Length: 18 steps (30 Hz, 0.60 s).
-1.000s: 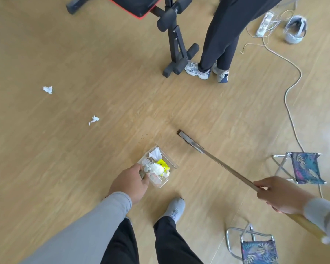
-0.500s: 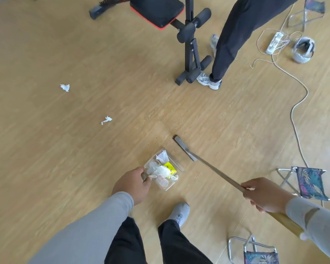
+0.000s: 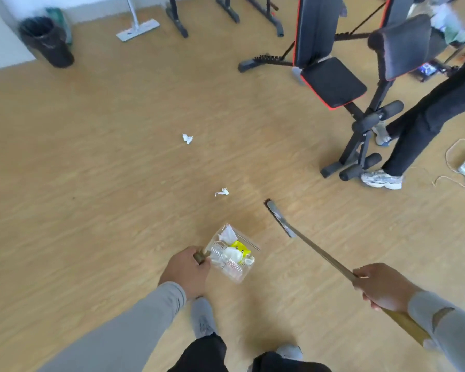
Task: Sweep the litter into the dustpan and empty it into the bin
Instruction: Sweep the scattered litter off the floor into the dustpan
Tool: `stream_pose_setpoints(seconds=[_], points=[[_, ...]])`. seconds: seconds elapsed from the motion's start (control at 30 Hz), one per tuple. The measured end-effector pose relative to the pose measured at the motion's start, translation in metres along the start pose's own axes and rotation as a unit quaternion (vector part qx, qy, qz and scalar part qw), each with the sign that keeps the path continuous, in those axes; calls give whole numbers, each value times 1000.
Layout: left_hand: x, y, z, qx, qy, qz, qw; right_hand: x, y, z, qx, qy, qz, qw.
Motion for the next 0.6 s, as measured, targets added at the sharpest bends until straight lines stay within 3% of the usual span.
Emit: stream_pose_setpoints(seconds=[0.2, 0.6], points=[[52, 49, 27, 60, -28, -46, 997, -5, 6, 109, 45, -34, 17, 998], [53, 138, 15, 154, -6, -77, 985, 13, 133, 279, 120, -173, 13, 977]])
Point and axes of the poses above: each hand's wrist, its own y-axis towards the middle knuckle, its own x-axis out of the back of the hand, z = x × y, the point moved 3 cm from there along y, towards the middle knuckle, and after that the axes turned 6 degrees about -z, right-handed, at the moved point
